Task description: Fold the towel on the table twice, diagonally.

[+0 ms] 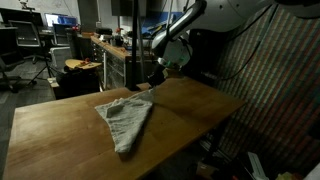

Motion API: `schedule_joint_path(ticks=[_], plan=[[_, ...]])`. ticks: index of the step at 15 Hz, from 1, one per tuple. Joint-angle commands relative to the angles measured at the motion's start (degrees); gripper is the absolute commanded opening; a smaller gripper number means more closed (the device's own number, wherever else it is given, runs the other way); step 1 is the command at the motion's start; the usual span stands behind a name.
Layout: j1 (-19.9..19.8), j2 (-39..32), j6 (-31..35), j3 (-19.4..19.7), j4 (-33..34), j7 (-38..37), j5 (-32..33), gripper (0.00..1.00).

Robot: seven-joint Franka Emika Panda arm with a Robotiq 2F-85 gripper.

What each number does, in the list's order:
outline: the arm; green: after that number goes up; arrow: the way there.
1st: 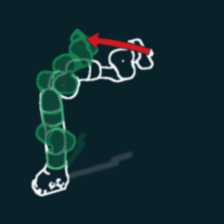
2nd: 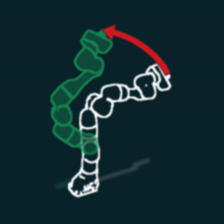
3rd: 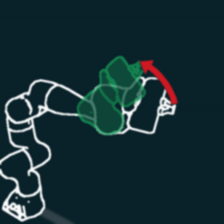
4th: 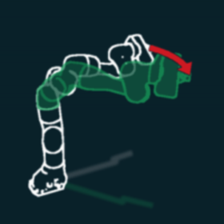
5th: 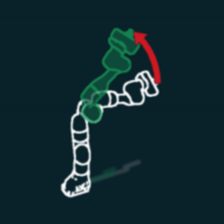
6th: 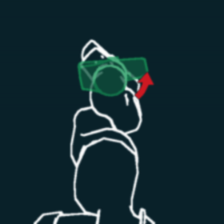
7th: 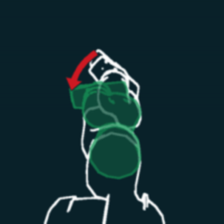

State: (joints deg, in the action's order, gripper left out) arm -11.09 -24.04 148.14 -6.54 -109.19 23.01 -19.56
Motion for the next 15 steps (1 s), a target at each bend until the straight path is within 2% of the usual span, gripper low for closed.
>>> schedule_joint_path(ticks=[1,5,7,10,15], plan=[[4.4,9.8,6.1,2.0,-11.9,-4.2,6.4,0.01],[9.7,16.2,8.5,4.7,-18.9,-12.8,18.6,0.01],[12.5,18.5,8.3,6.6,-21.0,-20.5,27.0,0.01],[15.0,21.1,3.2,8.0,-20.3,-35.2,37.8,0.01],[17.4,25.3,-6.3,4.8,-19.0,-56.9,47.6,0.01]])
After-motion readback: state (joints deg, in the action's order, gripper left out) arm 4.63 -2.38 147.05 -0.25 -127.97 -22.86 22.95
